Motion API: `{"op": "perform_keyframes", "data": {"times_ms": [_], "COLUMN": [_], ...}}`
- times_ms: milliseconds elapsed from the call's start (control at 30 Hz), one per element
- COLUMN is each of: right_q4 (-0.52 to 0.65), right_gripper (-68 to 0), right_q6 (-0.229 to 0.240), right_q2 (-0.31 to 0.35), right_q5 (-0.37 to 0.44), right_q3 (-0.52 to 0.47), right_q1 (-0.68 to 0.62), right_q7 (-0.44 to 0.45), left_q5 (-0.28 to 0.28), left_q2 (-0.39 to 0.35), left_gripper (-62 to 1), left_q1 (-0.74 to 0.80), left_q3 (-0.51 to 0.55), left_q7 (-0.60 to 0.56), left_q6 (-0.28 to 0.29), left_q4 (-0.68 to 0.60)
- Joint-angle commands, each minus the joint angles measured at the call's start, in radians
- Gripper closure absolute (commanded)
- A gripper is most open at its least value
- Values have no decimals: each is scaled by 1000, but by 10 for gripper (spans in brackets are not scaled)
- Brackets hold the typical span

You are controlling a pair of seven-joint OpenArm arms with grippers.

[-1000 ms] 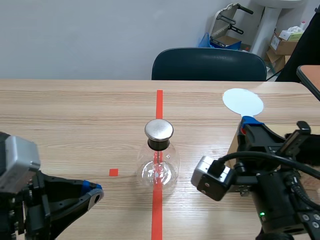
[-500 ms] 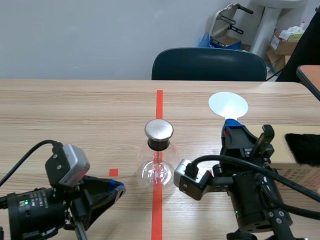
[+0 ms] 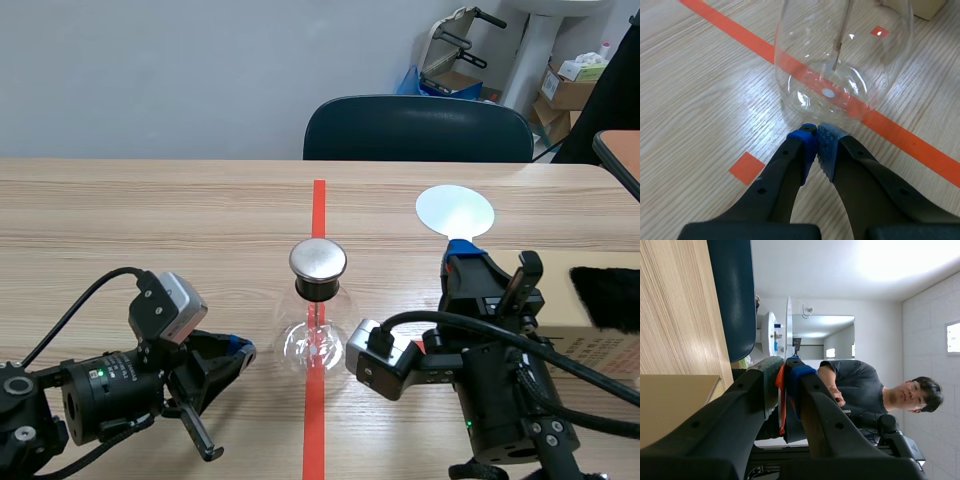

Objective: Do the electroscope experiment

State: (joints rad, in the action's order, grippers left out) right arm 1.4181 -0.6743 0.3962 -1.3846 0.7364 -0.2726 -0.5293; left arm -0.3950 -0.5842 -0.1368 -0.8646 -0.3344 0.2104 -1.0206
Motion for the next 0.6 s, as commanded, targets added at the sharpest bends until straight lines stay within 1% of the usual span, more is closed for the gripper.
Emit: {"op": "perform_keyframes", "data": {"times_ms": [0,167,267,567], "right_q4": [9,9,9,9], "right_gripper": [-18,-18,-18,-17], "right_q6": [-14,-14,-14,-14], "right_q2": [14,14,14,14], "right_q5": [-11,-10,-10,-10], "right_q3": [-4,-4,-4,-4], "right_q1": [9,9,9,9], "right_q7": [-8,-13,-16,-20], "left_q5": [-3,0,16,15], "left_q2": [5,7,7,8], "left_gripper": [-40,-40,-40,-40], "left_q1": [0,1,1,0], "left_q3": [-2,-2,-1,2], "left_q7": [-14,-12,-12,-13], "left_q6": [5,5,5,5], "left_q4": [-21,-21,-21,-21]}}
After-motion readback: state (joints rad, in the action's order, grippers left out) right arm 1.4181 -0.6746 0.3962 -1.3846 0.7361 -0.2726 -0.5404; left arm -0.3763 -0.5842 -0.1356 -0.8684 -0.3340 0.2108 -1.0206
